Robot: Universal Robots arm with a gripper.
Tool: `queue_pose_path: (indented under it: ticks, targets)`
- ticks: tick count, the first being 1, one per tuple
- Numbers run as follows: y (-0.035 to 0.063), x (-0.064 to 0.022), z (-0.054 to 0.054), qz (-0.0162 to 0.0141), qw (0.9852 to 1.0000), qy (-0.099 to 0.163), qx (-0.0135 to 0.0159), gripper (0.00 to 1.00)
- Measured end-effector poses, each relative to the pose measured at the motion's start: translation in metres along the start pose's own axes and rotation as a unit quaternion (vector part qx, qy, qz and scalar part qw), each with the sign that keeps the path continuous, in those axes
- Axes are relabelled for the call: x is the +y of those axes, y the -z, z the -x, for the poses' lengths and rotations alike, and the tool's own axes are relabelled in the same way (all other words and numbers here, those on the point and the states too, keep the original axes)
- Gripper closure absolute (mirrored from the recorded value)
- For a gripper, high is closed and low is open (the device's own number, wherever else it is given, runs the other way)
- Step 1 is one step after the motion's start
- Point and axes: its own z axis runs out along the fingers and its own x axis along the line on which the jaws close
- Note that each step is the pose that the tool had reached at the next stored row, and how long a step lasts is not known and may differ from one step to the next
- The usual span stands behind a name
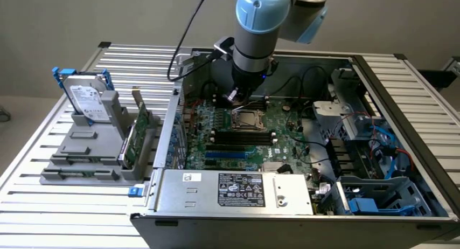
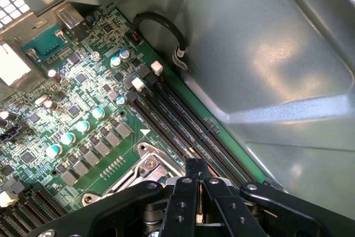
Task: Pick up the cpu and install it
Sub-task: 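Install the first cpu locking lever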
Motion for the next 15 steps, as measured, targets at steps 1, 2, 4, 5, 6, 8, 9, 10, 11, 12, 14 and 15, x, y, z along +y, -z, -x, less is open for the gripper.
queue_pose_path:
  ticks: [1, 2, 4, 5, 6, 8, 9, 10, 11, 12, 14, 15]
  targets:
    - [0.0000, -0.0002, 0.0002, 0.0000, 1.0000, 0.000, 0.0000, 0.89]
    - [-0.0001, -0.0004, 0.0004, 0.0000, 1.0000, 0.000, 0.0000, 0.89]
    - [-0.0001, -0.0010, 0.0008, -0.0001, 1.0000, 0.000, 0.0000, 0.89]
    - [-0.0001, -0.0013, 0.0011, -0.0001, 1.0000, 0.000, -0.0001, 0.89]
    - [-0.0002, -0.0016, 0.0013, -0.0001, 1.0000, 0.000, -0.0001, 0.89]
    - [-0.0003, -0.0021, 0.0018, -0.0002, 1.0000, 0.000, -0.0001, 0.89]
    - [-0.0004, -0.0024, 0.0021, -0.0002, 1.0000, 0.000, -0.0001, 0.89]
    - [-0.0004, -0.0028, 0.0024, -0.0002, 1.0000, -0.001, -0.0001, 0.89]
    - [-0.0005, -0.0032, 0.0027, -0.0002, 1.0000, -0.001, -0.0001, 0.89]
    - [-0.0005, -0.0036, 0.0030, -0.0002, 1.0000, -0.001, -0.0001, 0.89]
    - [-0.0006, -0.0043, 0.0036, -0.0002, 1.0000, -0.001, -0.0001, 0.89]
    - [-0.0007, -0.0046, 0.0039, -0.0003, 1.0000, -0.001, -0.0001, 0.89]
